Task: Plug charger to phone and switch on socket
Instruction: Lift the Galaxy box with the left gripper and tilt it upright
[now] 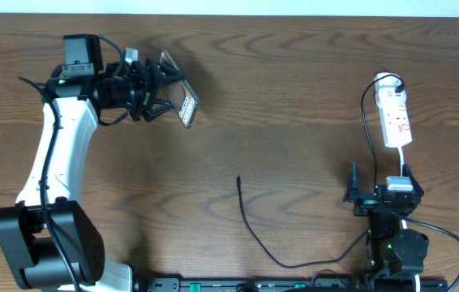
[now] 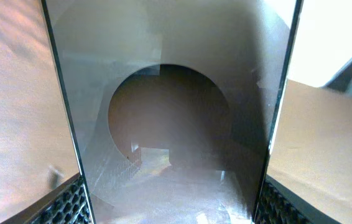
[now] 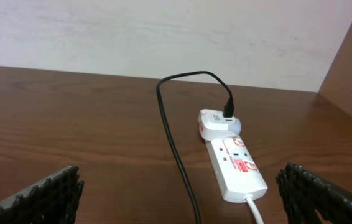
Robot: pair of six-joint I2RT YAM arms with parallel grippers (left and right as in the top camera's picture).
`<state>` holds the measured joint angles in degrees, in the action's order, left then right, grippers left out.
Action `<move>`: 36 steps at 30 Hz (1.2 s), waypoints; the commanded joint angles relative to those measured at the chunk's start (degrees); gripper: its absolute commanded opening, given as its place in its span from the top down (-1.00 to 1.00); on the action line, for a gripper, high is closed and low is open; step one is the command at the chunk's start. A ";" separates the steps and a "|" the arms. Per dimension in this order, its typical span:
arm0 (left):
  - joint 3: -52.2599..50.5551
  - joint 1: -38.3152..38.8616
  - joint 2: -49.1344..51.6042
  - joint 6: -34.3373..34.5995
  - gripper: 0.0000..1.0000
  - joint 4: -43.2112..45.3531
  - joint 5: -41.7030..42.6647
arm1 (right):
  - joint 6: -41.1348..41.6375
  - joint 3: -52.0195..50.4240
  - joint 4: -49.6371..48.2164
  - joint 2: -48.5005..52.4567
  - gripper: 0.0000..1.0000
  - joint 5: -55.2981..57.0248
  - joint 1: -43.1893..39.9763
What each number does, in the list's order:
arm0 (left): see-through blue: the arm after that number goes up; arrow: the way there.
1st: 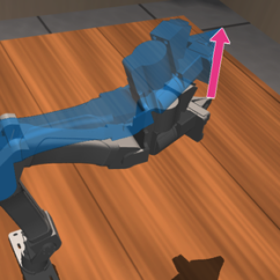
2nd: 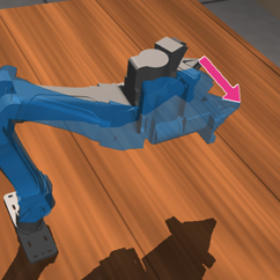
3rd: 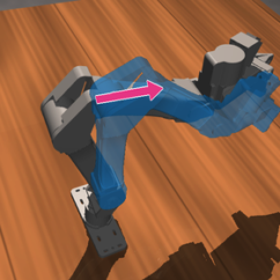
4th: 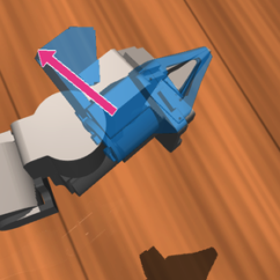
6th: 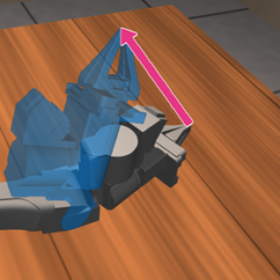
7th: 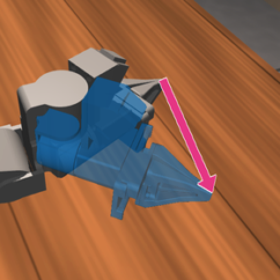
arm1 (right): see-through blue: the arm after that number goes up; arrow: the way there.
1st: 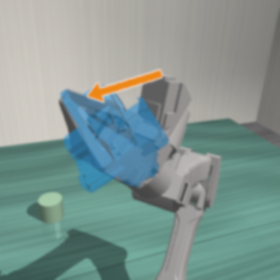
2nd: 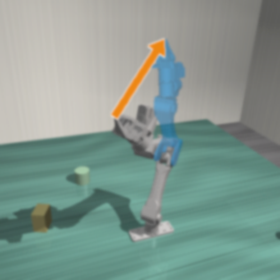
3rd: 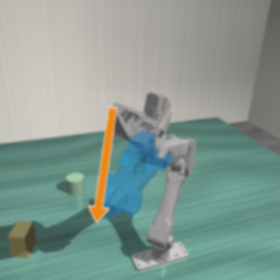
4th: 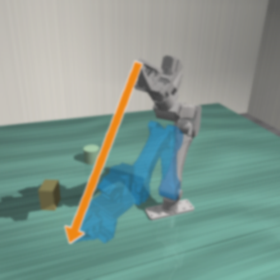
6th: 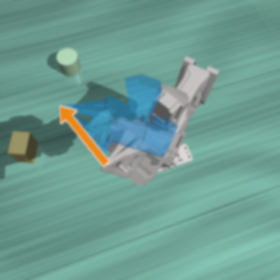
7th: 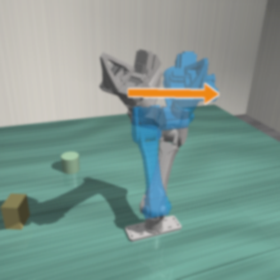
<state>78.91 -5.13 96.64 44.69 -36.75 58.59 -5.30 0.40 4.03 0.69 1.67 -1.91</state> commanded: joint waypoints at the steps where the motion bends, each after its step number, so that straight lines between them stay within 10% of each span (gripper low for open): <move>1: 1.73 -0.87 -1.53 15.28 0.85 0.44 8.52 | -0.76 -0.09 0.22 -0.31 -0.99 -0.13 -0.42; 9: 1.73 -1.09 -1.53 27.56 0.85 0.46 14.67 | -0.76 -0.09 0.22 -0.31 -0.99 -0.13 -0.42; 36: 1.73 -1.09 -1.53 33.00 0.85 0.44 20.72 | -0.76 -0.09 0.20 -0.31 -0.99 -0.13 -0.42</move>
<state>78.91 -5.87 96.64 76.75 -36.60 76.05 -5.30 0.40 4.03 0.69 1.67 -1.91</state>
